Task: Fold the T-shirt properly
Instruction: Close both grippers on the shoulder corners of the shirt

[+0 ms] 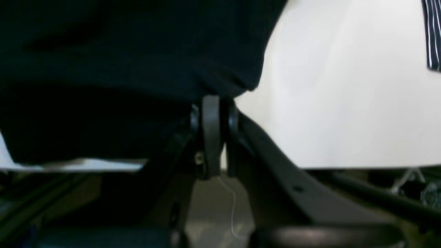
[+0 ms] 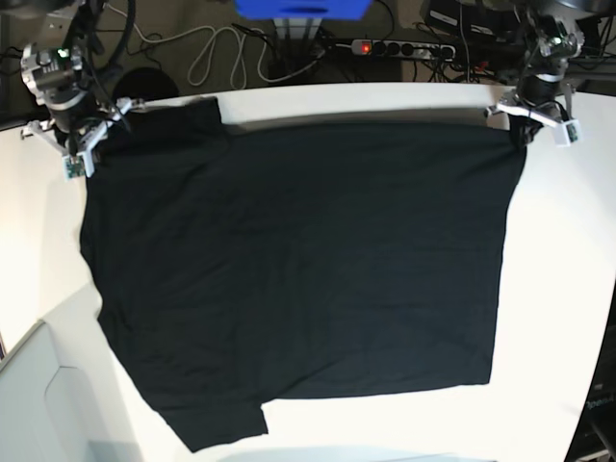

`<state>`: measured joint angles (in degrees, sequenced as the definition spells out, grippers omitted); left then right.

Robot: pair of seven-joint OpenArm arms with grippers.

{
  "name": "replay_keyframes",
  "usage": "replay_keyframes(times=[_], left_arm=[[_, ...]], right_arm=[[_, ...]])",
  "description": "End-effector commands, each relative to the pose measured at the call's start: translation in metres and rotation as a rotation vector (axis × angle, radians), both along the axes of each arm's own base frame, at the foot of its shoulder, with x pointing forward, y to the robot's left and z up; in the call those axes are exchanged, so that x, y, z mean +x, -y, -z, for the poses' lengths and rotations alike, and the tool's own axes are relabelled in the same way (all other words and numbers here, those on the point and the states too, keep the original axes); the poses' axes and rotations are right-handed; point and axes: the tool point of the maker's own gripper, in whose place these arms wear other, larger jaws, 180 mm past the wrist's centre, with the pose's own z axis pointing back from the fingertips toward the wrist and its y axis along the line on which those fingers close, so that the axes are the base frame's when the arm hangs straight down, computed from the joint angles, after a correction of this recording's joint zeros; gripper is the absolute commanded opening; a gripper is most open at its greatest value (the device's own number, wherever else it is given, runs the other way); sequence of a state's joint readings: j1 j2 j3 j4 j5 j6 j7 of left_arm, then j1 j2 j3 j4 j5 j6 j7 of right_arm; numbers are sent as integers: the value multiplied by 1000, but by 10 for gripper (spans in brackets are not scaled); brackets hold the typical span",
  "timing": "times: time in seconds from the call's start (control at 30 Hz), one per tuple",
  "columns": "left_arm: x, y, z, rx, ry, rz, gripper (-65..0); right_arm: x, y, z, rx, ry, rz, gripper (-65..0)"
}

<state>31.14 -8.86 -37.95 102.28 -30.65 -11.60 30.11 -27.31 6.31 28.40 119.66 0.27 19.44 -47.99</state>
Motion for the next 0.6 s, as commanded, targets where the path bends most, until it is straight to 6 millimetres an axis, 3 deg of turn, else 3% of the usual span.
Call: replay_keyframes(times=[0.0,0.33,0.57], left_arm=[[8,-3,-13,22,48,7,-650],[25,-4,-22,28,94,7,-650],[32,-4,-26,29,112,6,-650]], right_arm=[[8,0,-10,-14,40,-20,-648],[31,1,-24,-18,108,-21,-648],[35,4,-27,-32,117,-27,-648]])
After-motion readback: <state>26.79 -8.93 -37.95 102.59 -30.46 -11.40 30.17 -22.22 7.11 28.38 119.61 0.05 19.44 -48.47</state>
